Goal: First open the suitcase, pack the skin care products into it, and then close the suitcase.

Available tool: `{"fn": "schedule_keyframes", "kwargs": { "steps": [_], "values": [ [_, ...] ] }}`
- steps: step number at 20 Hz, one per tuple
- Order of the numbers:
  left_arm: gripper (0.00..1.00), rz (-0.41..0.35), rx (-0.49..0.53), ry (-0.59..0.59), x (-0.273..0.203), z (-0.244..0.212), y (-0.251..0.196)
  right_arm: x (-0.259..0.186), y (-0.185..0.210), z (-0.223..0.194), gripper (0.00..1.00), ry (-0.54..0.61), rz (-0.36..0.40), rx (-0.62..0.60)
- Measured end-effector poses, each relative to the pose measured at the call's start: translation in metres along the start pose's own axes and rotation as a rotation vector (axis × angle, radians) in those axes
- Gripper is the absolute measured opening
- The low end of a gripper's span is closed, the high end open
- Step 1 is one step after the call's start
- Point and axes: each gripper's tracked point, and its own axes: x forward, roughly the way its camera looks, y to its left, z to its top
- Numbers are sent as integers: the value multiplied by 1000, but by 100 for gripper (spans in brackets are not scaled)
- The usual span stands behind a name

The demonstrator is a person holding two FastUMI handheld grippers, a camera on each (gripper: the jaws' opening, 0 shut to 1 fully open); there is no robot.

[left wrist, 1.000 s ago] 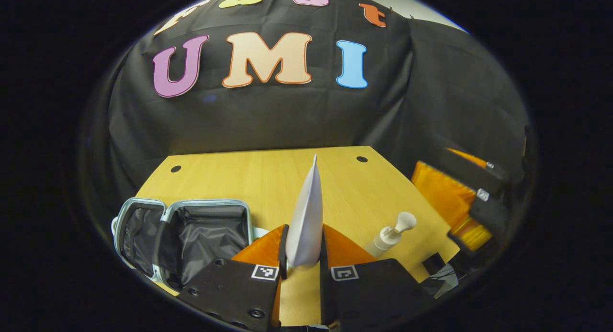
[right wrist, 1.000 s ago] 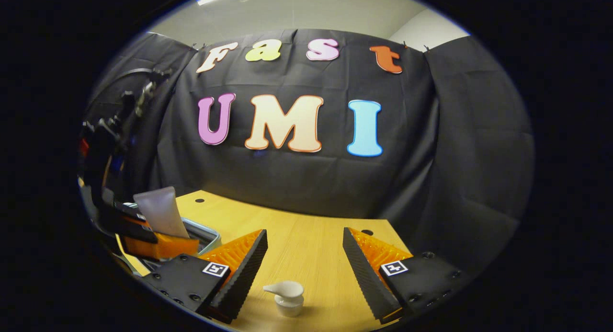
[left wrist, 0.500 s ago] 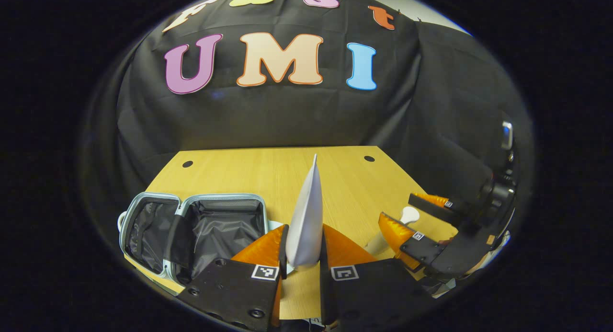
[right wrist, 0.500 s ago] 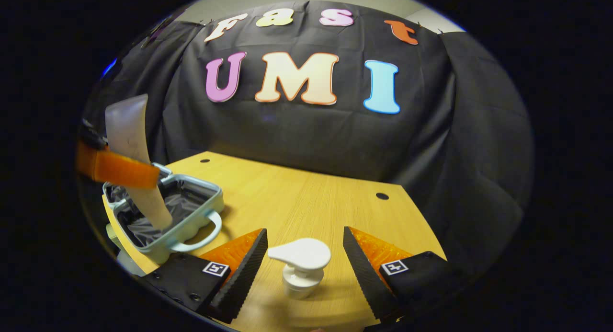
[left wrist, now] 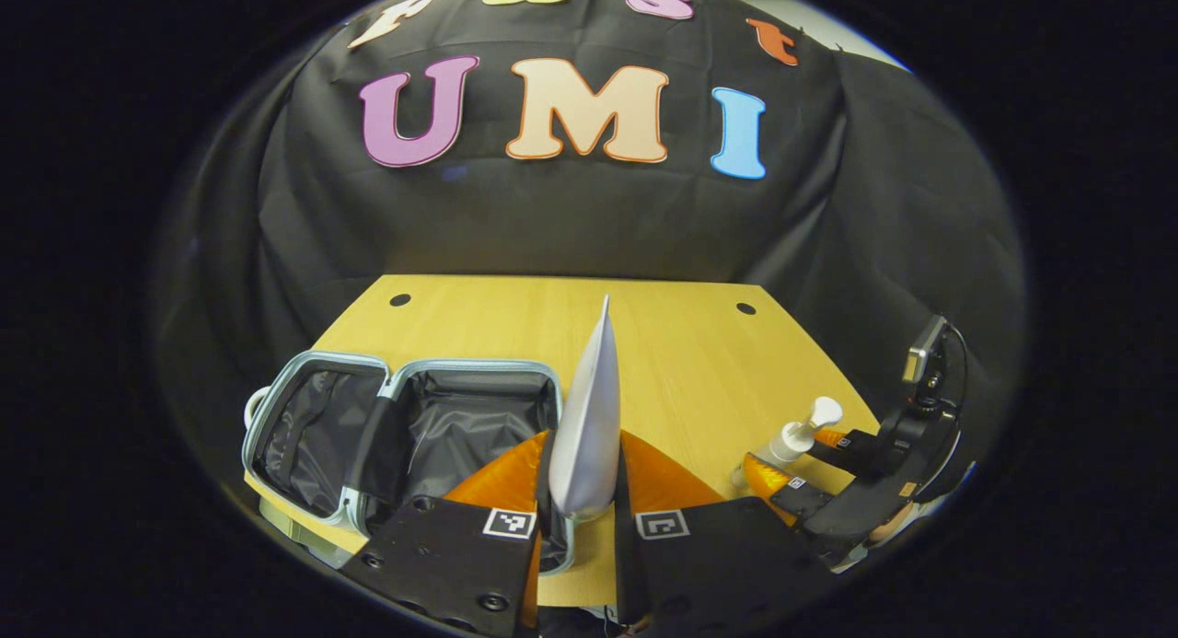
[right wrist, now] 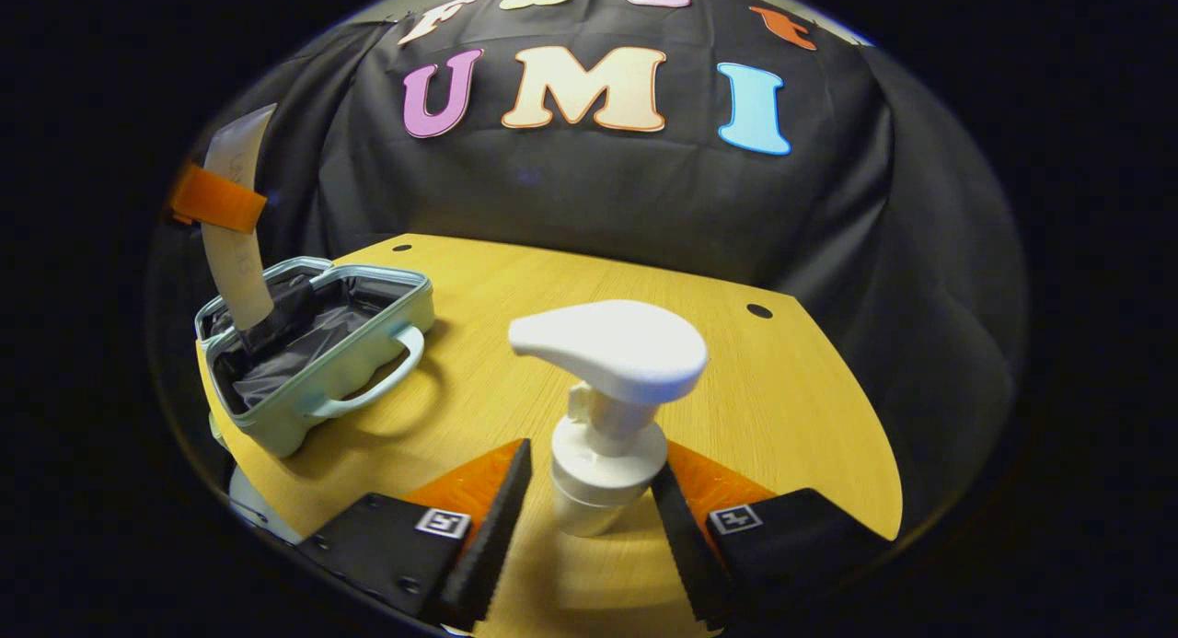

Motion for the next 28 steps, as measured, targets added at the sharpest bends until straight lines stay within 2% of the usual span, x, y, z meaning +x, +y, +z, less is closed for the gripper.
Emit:
{"fn": "schedule_keyframes", "kwargs": {
  "steps": [1,2,4,6,11,13,15,19,21,28],
  "values": [
    [22,15,3,4,1,-1,9,7,0,-3,69,12,7,-2],
    [25,30,4,9,2,-2,19,5,4,-1,59,21,11,0],
    [25,64,5,36,3,-6,41,2,11,6,55,29,37,16],
    [25,103,7,82,10,-15,69,-5,18,23,55,11,61,45],
    [25,154,8,323,31,-72,117,-26,36,65,55,-46,97,92],
    [25,156,-3,408,40,-95,127,-33,46,76,55,-54,118,118],
    [26,141,-3,444,53,-107,132,-39,53,85,57,-66,119,103],
    [25,137,-14,498,74,-122,142,-41,71,95,55,-65,132,97],
    [26,125,-24,469,87,-117,145,-39,85,99,57,-53,151,97],
    [35,92,-42,446,112,-126,154,-28,161,131,55,-24,292,206]
  ]
}}
